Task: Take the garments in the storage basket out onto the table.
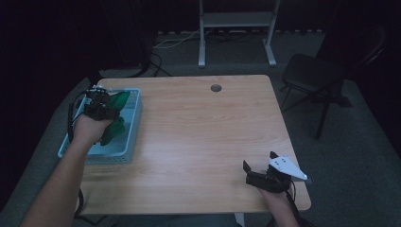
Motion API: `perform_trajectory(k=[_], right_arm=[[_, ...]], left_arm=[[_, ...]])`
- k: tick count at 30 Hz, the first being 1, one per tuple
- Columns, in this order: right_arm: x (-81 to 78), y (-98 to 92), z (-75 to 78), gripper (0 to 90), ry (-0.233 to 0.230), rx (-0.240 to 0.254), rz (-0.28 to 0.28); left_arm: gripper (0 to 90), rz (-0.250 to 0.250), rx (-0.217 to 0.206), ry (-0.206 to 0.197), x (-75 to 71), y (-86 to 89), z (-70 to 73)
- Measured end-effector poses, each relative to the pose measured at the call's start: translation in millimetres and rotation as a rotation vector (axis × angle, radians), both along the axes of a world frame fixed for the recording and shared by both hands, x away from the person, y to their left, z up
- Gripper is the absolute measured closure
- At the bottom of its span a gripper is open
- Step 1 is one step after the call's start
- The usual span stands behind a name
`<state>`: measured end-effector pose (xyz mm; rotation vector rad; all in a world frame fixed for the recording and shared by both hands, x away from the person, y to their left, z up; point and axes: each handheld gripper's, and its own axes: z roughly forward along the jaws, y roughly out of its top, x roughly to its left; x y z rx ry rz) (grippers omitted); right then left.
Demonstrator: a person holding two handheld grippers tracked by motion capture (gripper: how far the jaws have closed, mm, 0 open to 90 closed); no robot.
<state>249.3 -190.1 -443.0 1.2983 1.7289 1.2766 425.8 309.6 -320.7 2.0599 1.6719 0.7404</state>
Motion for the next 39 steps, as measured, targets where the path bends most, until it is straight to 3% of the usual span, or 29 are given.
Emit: perform_trajectory(k=[28,39], right_arm=[[0.2,-0.1,0.0,0.0,-0.001,-0.001,0.004],[0.1,-0.1,0.0,0.0,-0.002,-0.001,0.006]], left_arm=[[60.3,-0.024,0.0,-0.02,-0.2,-20.9,17.2],[60.2,-0.04,0.002,-0.019,0.7,-33.0,16.7]])
